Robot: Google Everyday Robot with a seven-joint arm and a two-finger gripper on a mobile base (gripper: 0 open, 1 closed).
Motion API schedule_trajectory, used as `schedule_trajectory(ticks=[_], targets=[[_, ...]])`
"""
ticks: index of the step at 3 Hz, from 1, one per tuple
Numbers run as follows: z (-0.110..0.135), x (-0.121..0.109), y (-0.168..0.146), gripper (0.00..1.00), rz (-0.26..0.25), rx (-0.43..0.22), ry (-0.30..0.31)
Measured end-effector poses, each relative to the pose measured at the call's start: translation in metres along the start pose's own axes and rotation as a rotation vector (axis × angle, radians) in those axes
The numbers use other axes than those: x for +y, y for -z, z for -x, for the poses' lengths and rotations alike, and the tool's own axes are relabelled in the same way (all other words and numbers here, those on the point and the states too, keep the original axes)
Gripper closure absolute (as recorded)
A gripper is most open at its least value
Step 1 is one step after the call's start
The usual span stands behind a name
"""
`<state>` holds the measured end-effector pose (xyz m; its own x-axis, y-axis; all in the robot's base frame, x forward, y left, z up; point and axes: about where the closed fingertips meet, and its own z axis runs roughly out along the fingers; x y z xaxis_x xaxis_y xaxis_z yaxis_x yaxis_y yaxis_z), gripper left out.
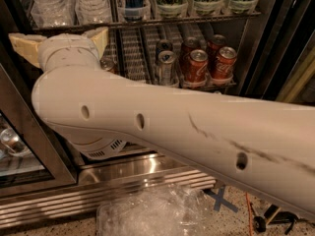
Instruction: Pick water bottle from top shelf of fridge
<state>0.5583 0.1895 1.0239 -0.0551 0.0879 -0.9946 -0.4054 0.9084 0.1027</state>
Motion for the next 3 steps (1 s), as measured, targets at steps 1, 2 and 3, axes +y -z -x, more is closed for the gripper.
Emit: schedule_trajectory(ticks=[1,2,3], targets=[[0.002,0.0,0.002,0.0,-0.007,-0.008,-0.006],[0.017,0.0,0.004,0.02,-0.038,-0.043,-0.021],[0.032,0.0,0.004,0.16,-0.064,-0.075,-0.013]])
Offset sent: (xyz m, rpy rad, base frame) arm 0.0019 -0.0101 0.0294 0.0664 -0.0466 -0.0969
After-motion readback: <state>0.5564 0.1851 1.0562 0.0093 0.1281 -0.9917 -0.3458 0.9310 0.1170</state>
